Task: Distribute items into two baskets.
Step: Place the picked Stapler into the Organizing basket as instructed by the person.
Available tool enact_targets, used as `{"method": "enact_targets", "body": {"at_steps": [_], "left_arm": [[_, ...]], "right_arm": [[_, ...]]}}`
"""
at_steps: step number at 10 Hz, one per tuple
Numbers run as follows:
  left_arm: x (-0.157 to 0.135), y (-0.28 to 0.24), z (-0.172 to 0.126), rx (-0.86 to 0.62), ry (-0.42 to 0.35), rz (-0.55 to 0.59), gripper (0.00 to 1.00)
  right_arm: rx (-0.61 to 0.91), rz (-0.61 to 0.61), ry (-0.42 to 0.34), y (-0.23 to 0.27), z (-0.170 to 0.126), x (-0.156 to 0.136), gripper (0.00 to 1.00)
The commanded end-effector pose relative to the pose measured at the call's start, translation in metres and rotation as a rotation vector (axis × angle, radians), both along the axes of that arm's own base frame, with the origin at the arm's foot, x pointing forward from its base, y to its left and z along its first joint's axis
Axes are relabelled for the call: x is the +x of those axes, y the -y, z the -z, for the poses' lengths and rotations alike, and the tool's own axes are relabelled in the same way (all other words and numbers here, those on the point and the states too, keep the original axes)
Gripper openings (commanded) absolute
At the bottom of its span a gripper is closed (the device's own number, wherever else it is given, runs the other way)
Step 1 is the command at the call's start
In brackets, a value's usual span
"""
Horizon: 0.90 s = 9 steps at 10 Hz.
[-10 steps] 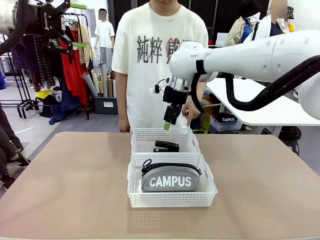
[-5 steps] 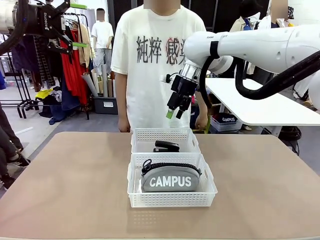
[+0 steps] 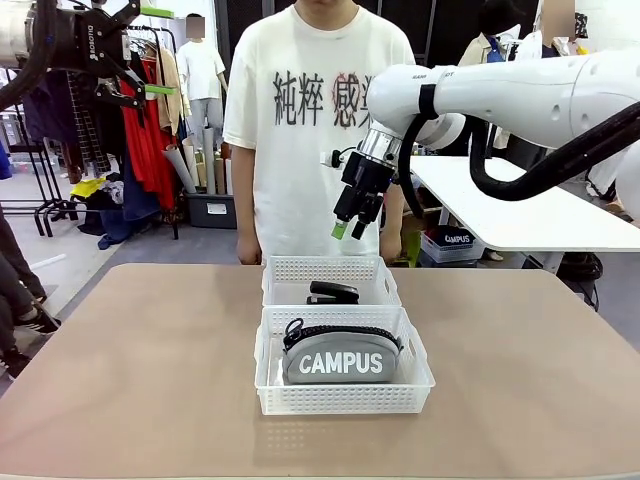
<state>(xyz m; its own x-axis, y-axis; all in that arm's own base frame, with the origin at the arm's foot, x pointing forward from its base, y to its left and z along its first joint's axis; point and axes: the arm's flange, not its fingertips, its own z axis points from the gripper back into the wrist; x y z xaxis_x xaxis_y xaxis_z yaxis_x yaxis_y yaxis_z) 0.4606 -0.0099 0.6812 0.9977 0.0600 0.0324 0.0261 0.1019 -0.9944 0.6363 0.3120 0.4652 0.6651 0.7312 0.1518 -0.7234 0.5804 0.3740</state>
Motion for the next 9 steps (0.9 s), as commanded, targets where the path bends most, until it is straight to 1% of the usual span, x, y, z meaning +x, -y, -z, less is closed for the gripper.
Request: {"method": "enact_targets", "body": {"at_steps": [1, 2, 3, 5, 6, 7, 8, 9], "left_arm": [[-0.002, 0.000, -0.003, -0.009, -0.004, 0.003, 1.00], [-0.002, 0.000, -0.003, -0.009, -0.004, 0.003, 1.00], [-0.002, 0.000, -0.003, -0.009, -0.004, 0.003, 1.00], [-0.002, 0.000, -0.003, -0.009, -0.004, 0.003, 1.00], [-0.002, 0.000, -0.003, -0.009, -0.004, 0.003, 1.00], [-0.002, 0.000, -0.003, -0.009, -0.004, 0.003, 1.00], [-0.002, 0.000, -0.003, -0.009, -0.004, 0.003, 1.00], [-0.002, 0.000, -0.003, -0.009, -0.004, 0.003, 1.00]], "right_arm": [[0.035, -0.002, -0.184, 0.006, -0.010, -0.004, 1.00], [0.088, 0.071, -0.301, 0.014, -0.024, -0.005, 1.00], [0.123, 0.162, -0.371, 0.027, -0.043, -0.008, 1.00], [0.227, 0.250, -0.486, 0.059, -0.078, -0.018, 1.00], [0.289, 0.291, -0.517, 0.080, -0.098, -0.024, 1.00], [0.358, 0.340, -0.504, 0.104, -0.118, -0.031, 1.00], [0.438, 0.365, -0.494, 0.123, -0.132, -0.038, 1.00], [0.532, 0.372, -0.517, 0.146, -0.146, -0.039, 1.00]]}}
